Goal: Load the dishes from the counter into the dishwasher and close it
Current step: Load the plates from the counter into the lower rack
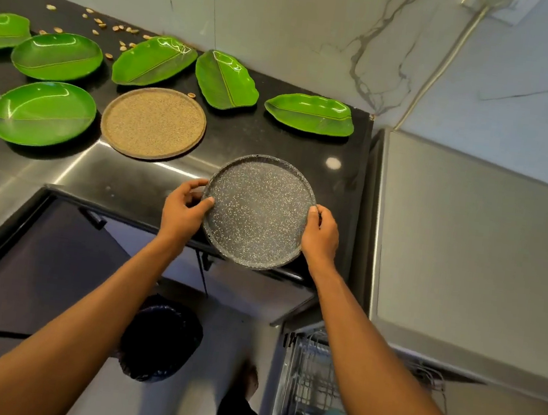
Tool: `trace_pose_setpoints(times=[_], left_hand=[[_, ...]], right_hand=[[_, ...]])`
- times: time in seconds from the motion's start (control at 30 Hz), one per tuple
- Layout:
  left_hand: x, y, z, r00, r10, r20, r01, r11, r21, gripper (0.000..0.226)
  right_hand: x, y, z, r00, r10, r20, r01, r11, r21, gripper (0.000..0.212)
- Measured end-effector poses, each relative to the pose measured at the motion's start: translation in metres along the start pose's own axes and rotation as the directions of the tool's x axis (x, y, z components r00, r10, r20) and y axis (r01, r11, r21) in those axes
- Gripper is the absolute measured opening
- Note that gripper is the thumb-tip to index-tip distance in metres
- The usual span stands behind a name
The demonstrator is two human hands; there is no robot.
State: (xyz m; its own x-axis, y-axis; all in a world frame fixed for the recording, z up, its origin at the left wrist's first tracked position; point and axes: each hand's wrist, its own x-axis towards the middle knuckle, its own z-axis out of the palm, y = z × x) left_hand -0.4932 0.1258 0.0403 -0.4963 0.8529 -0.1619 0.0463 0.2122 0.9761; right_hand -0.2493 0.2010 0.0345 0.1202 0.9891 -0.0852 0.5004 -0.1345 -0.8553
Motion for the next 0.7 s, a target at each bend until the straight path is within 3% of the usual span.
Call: trace_pose_setpoints(times=[0.17,0.43,0.6,0.7], left_hand=[[-0.062,-0.016,-0.047,0.99,-0.132,0.051,0.141,0.96,-0.243,0.027],[-0.179,-0.089,-0.129,0.941,-0.328,0.088,0.339,0.904,-0.259,0.022],[-0.242,-0.13,-0.156,0.915,-0.389,0.105,0.403,0.896,-0.189,0.016],[-0.273,-0.154,-0.159,0.899,-0.423,0.116,0.435,0.892,-0.125,0.017]], right_hand=[[-0.076,0.003,0.013,0.999,-0.032,-0.011,0.032,0.999,0.022,0.032],[-0.215,0.033,0.034,0.991,0.01,0.136,-0.016,0.999,0.045,0.02],[-0.286,0.086,0.03,0.95,0.16,0.269,-0.12,0.98,-0.159,0.019],[-0.318,0.116,0.019,0.883,0.286,0.373,-0.167,0.933,-0.32,0.014]])
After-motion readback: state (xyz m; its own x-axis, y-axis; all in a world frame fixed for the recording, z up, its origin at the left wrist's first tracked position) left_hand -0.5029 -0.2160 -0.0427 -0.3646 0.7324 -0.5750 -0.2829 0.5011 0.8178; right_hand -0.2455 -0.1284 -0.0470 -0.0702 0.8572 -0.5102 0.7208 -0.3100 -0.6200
